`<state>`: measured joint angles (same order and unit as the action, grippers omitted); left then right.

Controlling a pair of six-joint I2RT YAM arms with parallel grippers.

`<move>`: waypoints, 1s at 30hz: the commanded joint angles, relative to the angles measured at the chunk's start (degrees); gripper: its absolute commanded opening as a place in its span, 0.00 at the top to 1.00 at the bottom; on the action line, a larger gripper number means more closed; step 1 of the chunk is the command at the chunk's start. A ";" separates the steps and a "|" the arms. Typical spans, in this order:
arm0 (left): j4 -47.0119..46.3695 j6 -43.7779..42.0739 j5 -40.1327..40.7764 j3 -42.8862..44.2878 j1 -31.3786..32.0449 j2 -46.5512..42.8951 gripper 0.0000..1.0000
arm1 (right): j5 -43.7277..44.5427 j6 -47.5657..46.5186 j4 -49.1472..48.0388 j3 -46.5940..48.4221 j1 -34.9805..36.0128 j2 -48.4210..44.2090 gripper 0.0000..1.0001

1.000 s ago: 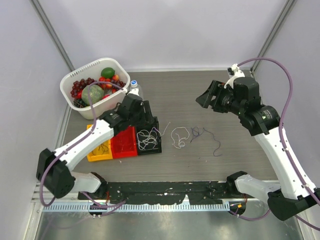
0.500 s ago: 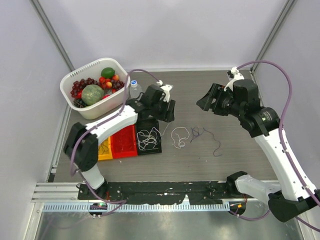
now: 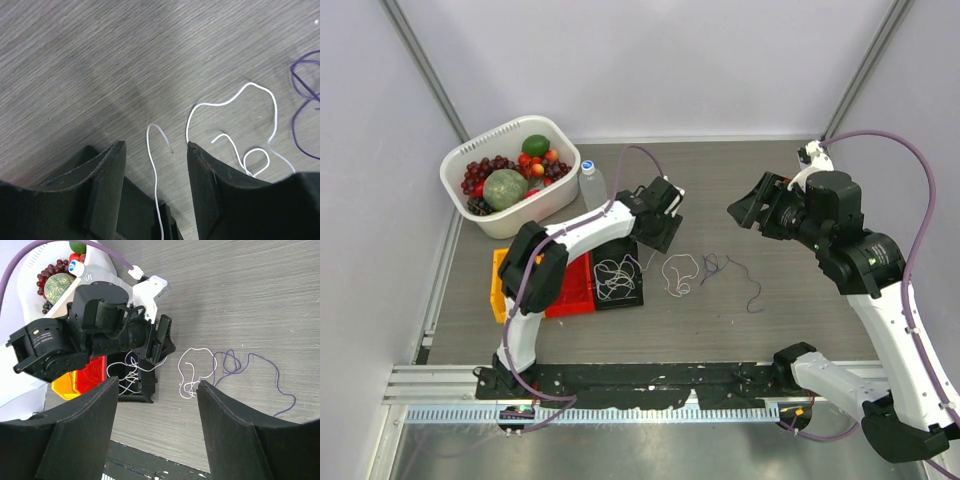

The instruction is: Untangle the cables

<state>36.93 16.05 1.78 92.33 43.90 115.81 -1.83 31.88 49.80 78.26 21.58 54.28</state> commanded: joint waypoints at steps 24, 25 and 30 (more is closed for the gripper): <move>-6.96 -5.95 9.90 -7.33 3.03 -18.05 1.00 | -0.28 -3.66 1.09 3.30 0.13 3.19 0.32; -6.87 -5.60 10.08 -8.74 3.21 -20.60 1.00 | -0.63 -3.75 0.91 3.22 0.13 3.46 0.32; -6.87 -3.23 14.91 -17.87 3.03 -31.24 1.00 | -0.99 -4.19 -0.49 2.51 0.13 4.25 0.32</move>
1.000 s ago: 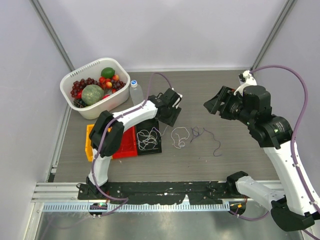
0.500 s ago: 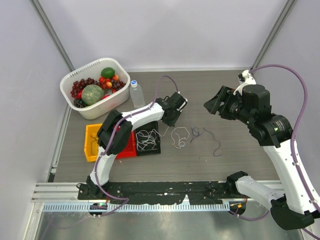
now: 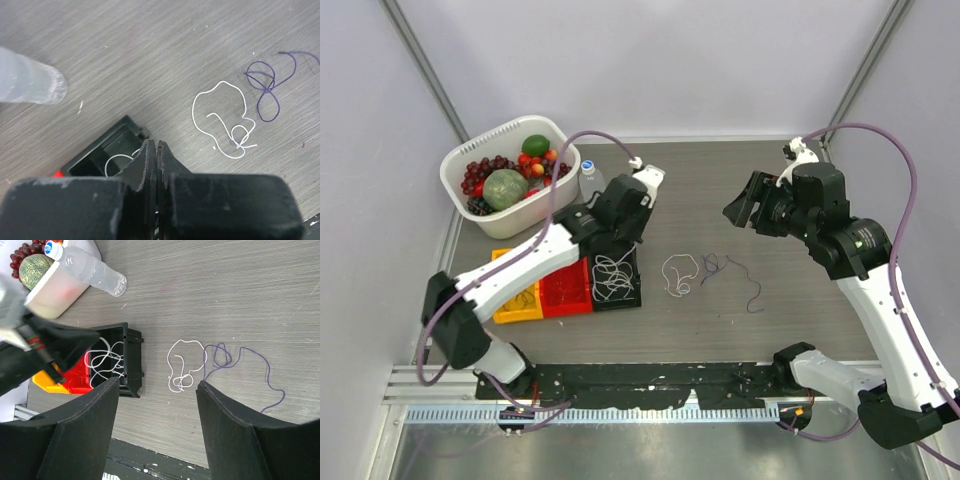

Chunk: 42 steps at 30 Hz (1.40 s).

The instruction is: Untangle the cables

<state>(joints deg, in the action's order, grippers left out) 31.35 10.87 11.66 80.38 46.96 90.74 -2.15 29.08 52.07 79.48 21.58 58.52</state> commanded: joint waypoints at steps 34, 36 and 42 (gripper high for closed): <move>-3.50 0.82 -20.26 2.66 3.57 9.87 0.34 | 0.31 -1.66 -3.47 0.15 0.04 -1.04 0.32; -0.08 -0.94 -22.38 7.40 5.41 14.36 0.32 | 0.48 -1.66 -3.12 0.50 0.04 -0.78 0.32; 0.37 -2.35 -18.62 10.67 9.29 23.51 0.44 | 1.01 -1.57 -2.94 0.23 0.04 -1.04 0.32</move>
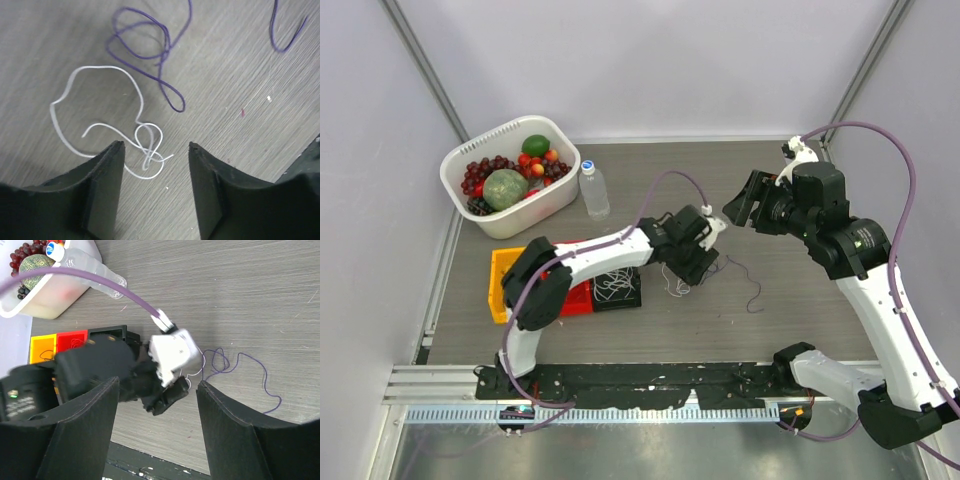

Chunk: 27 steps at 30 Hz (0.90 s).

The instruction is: Untangle the cables

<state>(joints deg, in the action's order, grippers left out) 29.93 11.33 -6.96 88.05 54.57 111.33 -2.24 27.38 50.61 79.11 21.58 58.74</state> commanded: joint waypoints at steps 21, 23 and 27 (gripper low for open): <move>9.45 1.12 -5.76 8.10 -3.75 -14.36 1.00 | 0.57 -3.20 -2.09 -1.50 -0.05 -0.03 0.28; 6.64 7.71 -11.90 8.01 -7.96 -16.48 1.00 | -0.66 -5.04 -3.84 -3.08 0.04 -0.90 0.27; -3.18 25.87 -26.40 7.58 -14.21 -18.43 1.00 | -8.98 -6.54 -10.69 -9.83 0.04 -5.46 0.27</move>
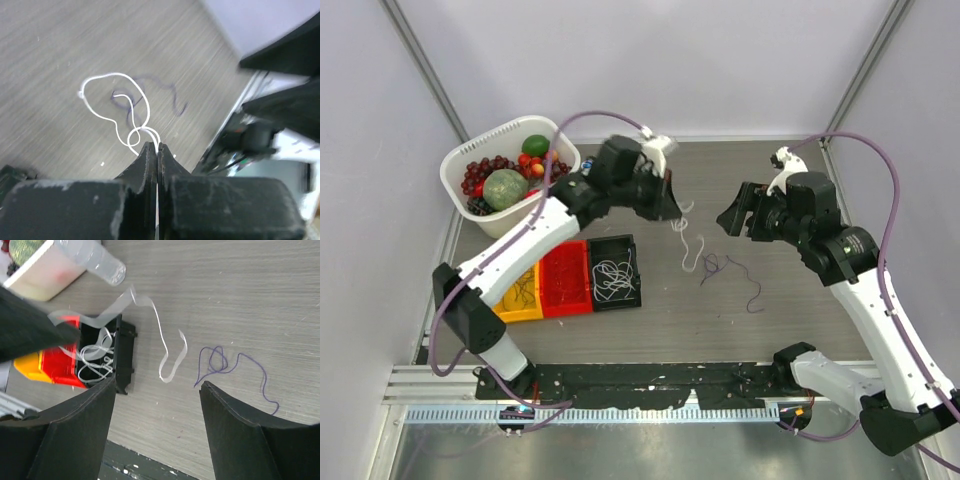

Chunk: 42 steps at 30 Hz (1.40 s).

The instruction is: Untangle the cables

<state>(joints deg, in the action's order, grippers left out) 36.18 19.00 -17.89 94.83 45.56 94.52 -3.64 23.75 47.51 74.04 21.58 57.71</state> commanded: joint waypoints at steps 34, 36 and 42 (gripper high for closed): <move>0.11 6.05 9.71 -22.48 -10.40 -17.18 1.00 | -5.06 -0.72 -8.48 -6.98 0.04 -4.36 0.27; -0.32 5.87 11.03 -24.94 -10.40 -17.09 1.00 | -4.71 -0.72 -8.13 -6.89 0.04 -4.71 0.27; -3.05 6.22 13.32 -31.81 -10.32 -12.53 1.00 | -3.83 -0.90 -7.78 -7.42 0.04 -5.33 0.27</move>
<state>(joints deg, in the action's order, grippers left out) 36.75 26.24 -7.79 65.45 35.48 78.61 -8.95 22.81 39.99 65.47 21.58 53.87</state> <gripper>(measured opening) 0.014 0.733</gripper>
